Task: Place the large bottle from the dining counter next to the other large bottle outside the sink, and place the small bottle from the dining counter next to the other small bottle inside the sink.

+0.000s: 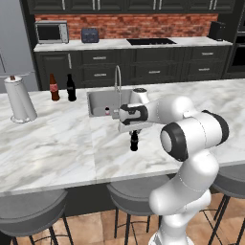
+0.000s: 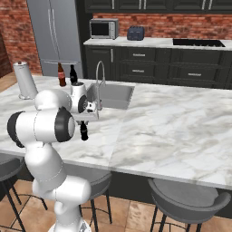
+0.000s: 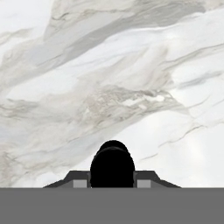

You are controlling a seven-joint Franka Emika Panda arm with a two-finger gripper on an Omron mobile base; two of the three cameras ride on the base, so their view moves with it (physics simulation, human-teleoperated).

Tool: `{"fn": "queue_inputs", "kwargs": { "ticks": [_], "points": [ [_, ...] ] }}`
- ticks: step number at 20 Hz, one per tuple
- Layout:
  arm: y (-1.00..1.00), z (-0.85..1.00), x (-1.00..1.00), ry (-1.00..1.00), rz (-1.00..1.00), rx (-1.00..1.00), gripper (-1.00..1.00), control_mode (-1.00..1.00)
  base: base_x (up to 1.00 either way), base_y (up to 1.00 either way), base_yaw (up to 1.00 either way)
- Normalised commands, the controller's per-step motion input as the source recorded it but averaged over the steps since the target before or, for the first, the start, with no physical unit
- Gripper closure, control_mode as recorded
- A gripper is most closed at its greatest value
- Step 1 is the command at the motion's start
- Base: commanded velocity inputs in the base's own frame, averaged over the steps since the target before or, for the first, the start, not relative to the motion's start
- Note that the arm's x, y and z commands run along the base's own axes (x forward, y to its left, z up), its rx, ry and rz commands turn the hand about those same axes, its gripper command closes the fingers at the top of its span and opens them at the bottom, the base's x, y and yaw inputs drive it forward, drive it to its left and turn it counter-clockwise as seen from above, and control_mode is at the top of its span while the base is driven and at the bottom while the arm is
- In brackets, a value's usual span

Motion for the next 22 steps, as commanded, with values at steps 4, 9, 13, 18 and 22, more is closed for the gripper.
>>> {"fn": "queue_inputs", "kwargs": {
  "ticks": [4, 9, 13, 18, 22],
  "points": [
    [0.00, 0.41, 0.00, 0.00, 0.00, 0.01, 1.00, -1.00, 0.00, 0.00, 0.00],
    [0.00, 0.66, -0.16, 0.00, 0.00, 0.08, 1.00, -1.00, 0.00, 0.00, 0.00],
    [0.00, 0.59, -0.52, 0.02, 0.00, 0.08, 1.00, -1.00, 0.00, 0.00, 0.00],
    [0.00, 0.55, -0.56, 0.12, 0.00, 0.01, 1.00, -1.00, 0.00, 0.00, 0.00],
    [-0.02, 0.45, -0.46, 0.14, 0.00, 0.00, 1.00, -1.00, 0.00, 0.00, 0.00]
  ]
}}
